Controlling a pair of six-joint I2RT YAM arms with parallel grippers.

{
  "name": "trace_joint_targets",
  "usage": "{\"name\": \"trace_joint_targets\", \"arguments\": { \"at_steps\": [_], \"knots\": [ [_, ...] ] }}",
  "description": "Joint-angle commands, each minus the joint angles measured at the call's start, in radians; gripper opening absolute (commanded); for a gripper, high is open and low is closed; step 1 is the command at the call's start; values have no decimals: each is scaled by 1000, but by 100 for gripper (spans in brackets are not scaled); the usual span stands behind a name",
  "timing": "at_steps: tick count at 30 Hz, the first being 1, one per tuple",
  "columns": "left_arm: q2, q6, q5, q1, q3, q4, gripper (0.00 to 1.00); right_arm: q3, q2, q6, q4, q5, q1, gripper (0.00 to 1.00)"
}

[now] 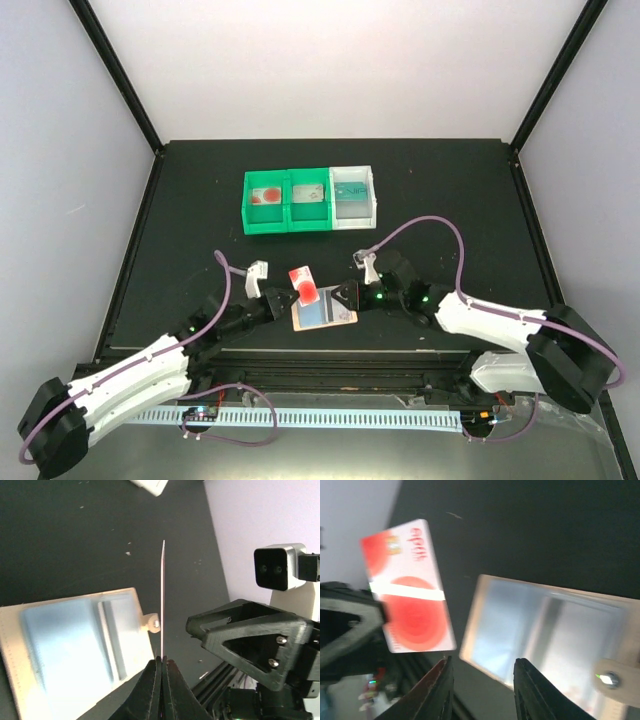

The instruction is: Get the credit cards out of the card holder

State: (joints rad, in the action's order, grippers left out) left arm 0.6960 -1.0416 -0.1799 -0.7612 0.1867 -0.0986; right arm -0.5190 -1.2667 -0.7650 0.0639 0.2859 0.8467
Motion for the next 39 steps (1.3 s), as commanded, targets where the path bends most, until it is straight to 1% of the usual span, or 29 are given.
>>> {"name": "trace_joint_targets", "arguments": {
  "at_steps": [1,4,8,14,17,18,22,24,27,28,29,31,33,35,37,39],
  "knots": [
    [-72,15,-36,3,-10,-35,1,25,60,-61,148,154,6,35],
    [-97,7,-74,3,-13,-79,1,49,63,-138,253,231,6,40],
    [-120,-16,-122,3,-26,-158,1,68,48,-210,362,282,5,43],
    [-140,-44,-159,3,-44,-244,2,82,43,-253,456,322,6,43],
    [-142,-73,-157,3,-70,-304,2,93,39,-271,499,341,5,41],
    [-142,-83,-158,3,-79,-323,1,97,40,-276,514,344,6,40],
    [-139,-93,-167,3,-90,-347,2,113,48,-277,536,348,5,29],
    [-142,-93,-172,3,-92,-345,1,119,56,-267,539,348,6,20],
    [-152,-91,-175,3,-92,-336,2,124,70,-242,543,364,4,3],
    [-157,-89,-173,3,-90,-326,3,121,79,-229,533,372,4,1],
    [-162,-87,-170,3,-88,-311,8,116,90,-211,521,384,2,1],
    [-174,-73,-172,3,-83,-293,22,90,124,-159,459,411,0,1],
    [-181,-60,-185,3,-71,-282,37,57,166,-87,348,421,0,1],
    [-182,-31,-207,3,-50,-265,47,28,207,-7,232,429,0,1],
    [-183,-1,-230,3,-22,-237,52,-1,240,57,137,446,-1,1],
    [-190,30,-256,3,6,-207,52,-29,264,120,47,480,-1,1]
  ]
}}
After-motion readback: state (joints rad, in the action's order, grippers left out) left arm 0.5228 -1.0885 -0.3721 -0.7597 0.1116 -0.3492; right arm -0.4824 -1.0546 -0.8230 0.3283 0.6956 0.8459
